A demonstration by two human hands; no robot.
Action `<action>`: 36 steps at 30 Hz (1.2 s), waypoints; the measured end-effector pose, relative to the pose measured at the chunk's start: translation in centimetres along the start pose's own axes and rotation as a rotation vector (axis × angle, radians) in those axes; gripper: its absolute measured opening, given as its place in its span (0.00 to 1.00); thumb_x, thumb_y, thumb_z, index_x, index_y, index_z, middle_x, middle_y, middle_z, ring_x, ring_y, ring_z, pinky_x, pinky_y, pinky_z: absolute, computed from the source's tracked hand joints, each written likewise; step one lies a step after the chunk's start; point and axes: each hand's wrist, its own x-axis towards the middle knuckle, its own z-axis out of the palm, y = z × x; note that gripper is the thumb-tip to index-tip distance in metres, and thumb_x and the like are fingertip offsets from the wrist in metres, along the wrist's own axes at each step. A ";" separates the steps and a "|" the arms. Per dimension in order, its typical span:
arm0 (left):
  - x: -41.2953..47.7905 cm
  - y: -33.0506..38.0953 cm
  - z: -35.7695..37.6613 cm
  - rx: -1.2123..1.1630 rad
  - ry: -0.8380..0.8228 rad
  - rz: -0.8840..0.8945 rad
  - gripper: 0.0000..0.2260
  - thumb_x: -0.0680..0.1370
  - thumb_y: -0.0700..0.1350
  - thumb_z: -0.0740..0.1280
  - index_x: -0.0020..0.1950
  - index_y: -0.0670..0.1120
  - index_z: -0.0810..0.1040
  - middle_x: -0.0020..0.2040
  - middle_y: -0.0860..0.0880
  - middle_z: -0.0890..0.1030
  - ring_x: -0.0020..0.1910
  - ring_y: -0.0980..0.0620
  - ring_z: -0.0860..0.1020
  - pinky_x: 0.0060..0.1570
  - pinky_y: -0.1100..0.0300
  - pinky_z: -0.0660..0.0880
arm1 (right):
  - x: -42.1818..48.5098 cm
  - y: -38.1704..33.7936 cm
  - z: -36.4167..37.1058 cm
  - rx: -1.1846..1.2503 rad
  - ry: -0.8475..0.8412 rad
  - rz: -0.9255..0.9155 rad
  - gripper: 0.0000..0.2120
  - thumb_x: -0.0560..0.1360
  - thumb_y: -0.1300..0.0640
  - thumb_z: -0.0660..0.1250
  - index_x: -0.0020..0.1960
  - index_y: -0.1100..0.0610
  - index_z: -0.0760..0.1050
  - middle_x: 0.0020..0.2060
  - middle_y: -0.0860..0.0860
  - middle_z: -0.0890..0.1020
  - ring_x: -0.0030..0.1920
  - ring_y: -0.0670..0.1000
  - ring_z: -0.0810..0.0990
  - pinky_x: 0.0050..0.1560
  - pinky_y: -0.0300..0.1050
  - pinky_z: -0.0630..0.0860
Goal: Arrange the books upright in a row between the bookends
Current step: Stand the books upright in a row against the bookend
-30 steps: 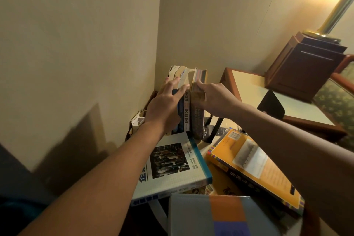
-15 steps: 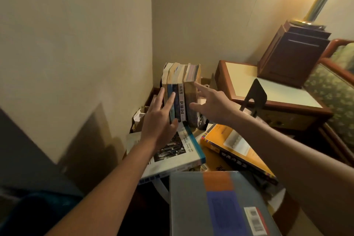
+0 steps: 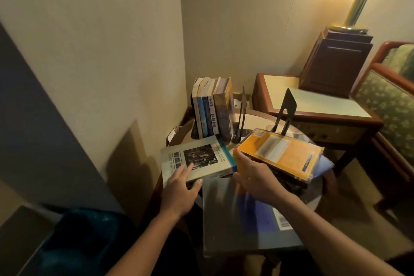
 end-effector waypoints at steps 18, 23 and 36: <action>-7.9 3.8 3.9 -0.577 -0.197 -0.268 0.35 0.78 0.47 0.71 0.77 0.66 0.56 0.71 0.48 0.71 0.55 0.49 0.81 0.48 0.48 0.83 | -9.5 4.5 2.8 -0.381 -0.037 0.284 0.31 0.79 0.30 0.45 0.79 0.36 0.44 0.81 0.54 0.43 0.80 0.57 0.40 0.76 0.66 0.51; -8.5 4.5 3.4 -0.728 -0.216 -0.325 0.32 0.79 0.43 0.70 0.75 0.66 0.60 0.61 0.50 0.73 0.51 0.47 0.82 0.39 0.55 0.83 | -10.6 3.9 2.1 -0.318 -0.057 0.394 0.32 0.76 0.26 0.47 0.77 0.30 0.46 0.81 0.59 0.47 0.75 0.66 0.61 0.71 0.60 0.67; -9.4 5.6 2.2 -0.713 -0.170 -0.239 0.18 0.81 0.45 0.65 0.65 0.67 0.74 0.71 0.46 0.69 0.58 0.44 0.79 0.49 0.45 0.83 | -11.4 4.9 1.0 -0.035 -0.038 0.409 0.35 0.70 0.25 0.60 0.74 0.29 0.58 0.81 0.57 0.52 0.76 0.68 0.59 0.71 0.66 0.65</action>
